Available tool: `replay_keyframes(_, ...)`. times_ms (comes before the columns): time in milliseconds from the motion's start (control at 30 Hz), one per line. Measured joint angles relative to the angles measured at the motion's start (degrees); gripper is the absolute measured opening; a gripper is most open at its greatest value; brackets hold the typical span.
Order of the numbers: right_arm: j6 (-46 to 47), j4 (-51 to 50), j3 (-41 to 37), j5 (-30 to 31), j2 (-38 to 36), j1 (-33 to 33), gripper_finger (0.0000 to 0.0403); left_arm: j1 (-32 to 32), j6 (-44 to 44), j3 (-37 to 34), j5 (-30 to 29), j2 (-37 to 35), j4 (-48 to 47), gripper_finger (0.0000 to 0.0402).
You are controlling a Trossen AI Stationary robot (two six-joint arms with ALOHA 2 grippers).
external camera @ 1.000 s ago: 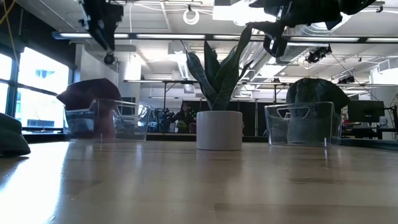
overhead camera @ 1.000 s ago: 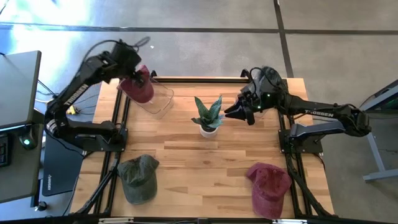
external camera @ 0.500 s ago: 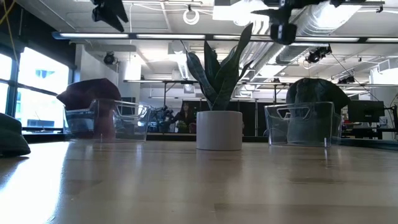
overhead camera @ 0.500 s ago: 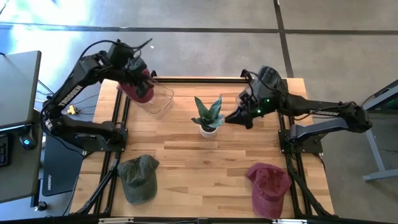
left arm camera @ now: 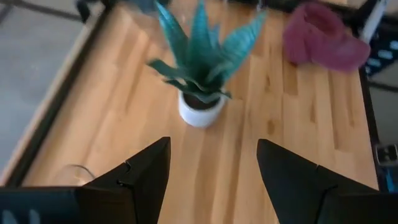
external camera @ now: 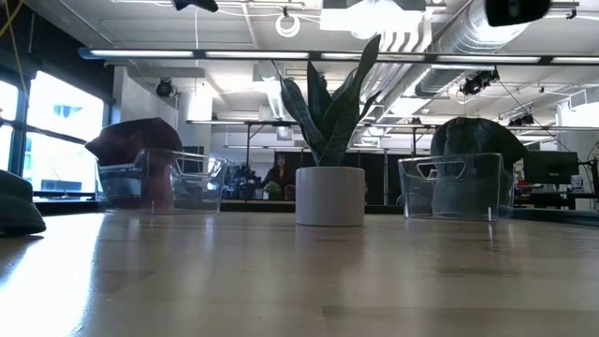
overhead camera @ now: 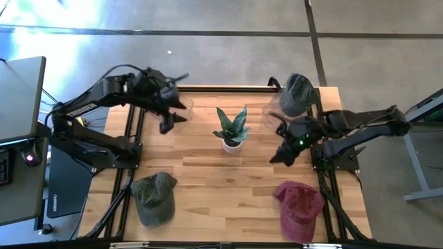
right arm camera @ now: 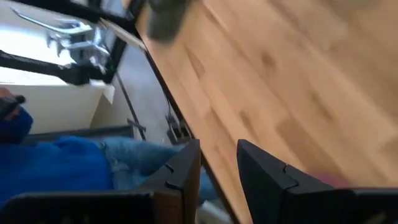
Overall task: Pick & Place hat
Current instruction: Put the black cap into the right transparent bin
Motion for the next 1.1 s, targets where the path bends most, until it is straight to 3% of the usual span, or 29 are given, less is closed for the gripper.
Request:
replay_keyframes(300,8.8,0.0,-6.9,0.0,0.0,9.4,0.0101,-10.4,-5.2,-2.8,2.2,1.5,-6.5,0.0234)
replay_keyframes(533,11.6,2.1,-11.1,0.1,0.0,12.1,0.0101,-16.8,-15.5,-16.4,13.5,-0.4,-7.0,0.0234)
replay_keyframes(633,10.7,5.3,-11.9,1.7,0.0,12.3,0.0101,-19.6,-23.3,-23.7,14.1,-0.6,-7.2,0.0234)
replay_keyframes(767,5.9,10.2,-12.4,6.3,0.0,12.3,0.0101,-22.6,-37.2,-34.0,15.6,-0.7,-7.3,0.0234)
replay_keyframes(933,-1.6,13.4,-12.4,12.0,0.0,12.1,0.0101,-24.4,-46.9,-45.7,24.5,-0.7,-2.8,0.0242)
replay_keyframes(1100,-6.7,13.8,-12.4,14.5,0.0,12.1,0.0101,-24.2,-56.2,-52.8,23.4,-0.7,3.7,0.0272)
